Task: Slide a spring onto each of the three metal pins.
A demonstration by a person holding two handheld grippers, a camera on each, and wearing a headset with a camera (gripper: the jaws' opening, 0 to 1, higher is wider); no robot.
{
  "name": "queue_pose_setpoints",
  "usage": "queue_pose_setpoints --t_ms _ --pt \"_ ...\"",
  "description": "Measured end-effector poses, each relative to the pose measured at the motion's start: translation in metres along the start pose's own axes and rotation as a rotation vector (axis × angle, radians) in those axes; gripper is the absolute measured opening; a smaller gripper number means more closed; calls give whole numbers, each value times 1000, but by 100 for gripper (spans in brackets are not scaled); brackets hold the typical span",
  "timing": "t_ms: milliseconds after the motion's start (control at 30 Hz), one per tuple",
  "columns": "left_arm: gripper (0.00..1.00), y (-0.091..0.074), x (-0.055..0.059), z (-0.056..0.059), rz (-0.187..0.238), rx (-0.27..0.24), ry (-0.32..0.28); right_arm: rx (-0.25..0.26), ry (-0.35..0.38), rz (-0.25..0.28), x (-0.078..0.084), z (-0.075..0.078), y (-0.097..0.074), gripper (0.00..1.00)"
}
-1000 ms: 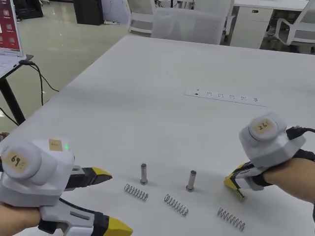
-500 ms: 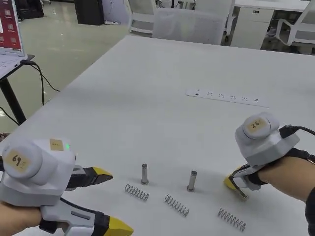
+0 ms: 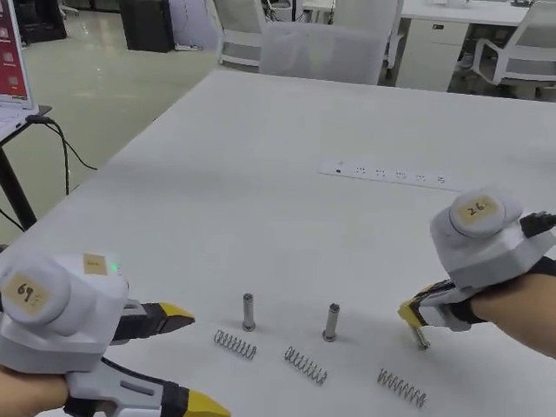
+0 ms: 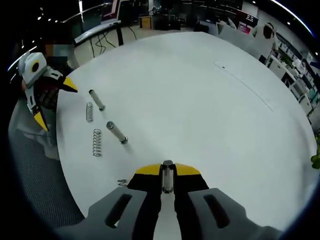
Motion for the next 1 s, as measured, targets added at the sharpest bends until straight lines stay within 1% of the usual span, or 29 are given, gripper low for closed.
queue_pose_setpoints --t_ms 267,300,433,600,767,933,1000 --pt "70 0 1 0 -4 8 4 5 4 27 9 -4 -13 5" --pt "70 0 1 1 -3 9 4 1 16 30 9 -3 -13 5" --pt "70 0 1 1 -6 13 7 -1 31 22 10 -4 -14 5" --pt "70 0 1 1 -4 14 8 0 24 16 10 -6 -17 5" --pt "70 0 0 2 -1 12 8 -2 21 11 12 -5 -14 5" --pt "70 0 0 2 -3 13 7 -3 18 7 13 -6 -16 5" --pt "70 0 1 2 -4 13 8 -4 25 13 12 -5 -19 5"
Point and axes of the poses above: the centre of the closed fingertips' face, and the gripper's own axes: y roughly forward along the fingers, z roughly to its right, x roughly out of its underside, the point moved 10 cm from there along -y, roughly backward along the fingers, and after that the axes turned 12 degrees about y, right-handed, at the moved point
